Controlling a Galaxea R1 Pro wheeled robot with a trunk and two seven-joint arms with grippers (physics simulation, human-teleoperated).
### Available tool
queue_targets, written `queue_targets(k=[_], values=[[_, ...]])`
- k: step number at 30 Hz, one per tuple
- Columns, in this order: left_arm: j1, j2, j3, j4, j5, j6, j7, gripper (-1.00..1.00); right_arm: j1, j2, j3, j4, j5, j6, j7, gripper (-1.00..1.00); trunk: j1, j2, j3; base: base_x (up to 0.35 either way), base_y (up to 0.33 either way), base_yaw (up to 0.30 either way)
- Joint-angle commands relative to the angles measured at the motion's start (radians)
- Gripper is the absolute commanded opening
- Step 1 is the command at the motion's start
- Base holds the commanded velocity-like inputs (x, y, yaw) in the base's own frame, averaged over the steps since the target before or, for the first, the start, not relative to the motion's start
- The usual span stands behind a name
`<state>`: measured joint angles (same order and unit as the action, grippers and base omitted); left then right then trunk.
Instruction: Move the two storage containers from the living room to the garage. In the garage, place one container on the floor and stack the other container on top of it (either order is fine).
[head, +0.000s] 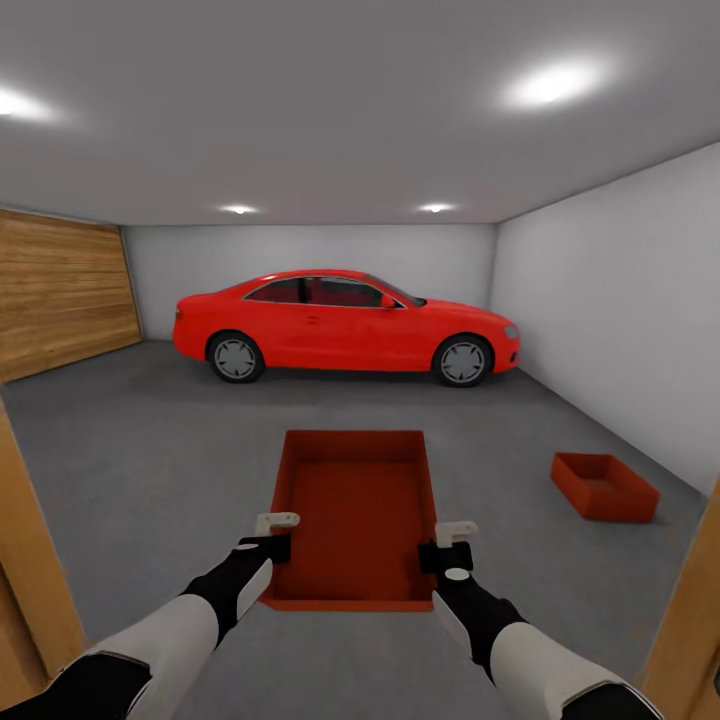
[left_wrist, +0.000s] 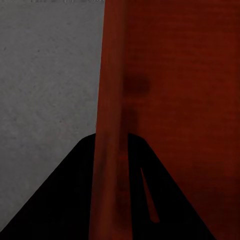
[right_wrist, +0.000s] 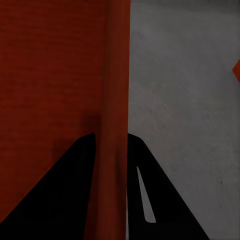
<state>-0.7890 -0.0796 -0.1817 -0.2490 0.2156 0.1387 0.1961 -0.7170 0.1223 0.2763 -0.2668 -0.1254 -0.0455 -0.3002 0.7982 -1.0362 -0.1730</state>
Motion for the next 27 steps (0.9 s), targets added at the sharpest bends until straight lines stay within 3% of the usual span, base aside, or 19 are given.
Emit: queue_targets(k=[1,27], values=[[-0.001,0.02,0.019,-0.005,-0.019,-0.044,0.012,-1.0,-0.001,-0.001,-0.012,0.026,-0.017,-0.006,-0.01,-1.0,0.001,-0.001,-0.001,0.321,0.0,0.0],[-0.001,0.02,0.021,-0.004,-0.019,-0.044,0.013,-1.0,-0.001,-0.001,-0.012,0.026,-0.017,-0.005,-0.009,-1.0,0.001,-0.001,-0.001,0.321,0.0,0.0]])
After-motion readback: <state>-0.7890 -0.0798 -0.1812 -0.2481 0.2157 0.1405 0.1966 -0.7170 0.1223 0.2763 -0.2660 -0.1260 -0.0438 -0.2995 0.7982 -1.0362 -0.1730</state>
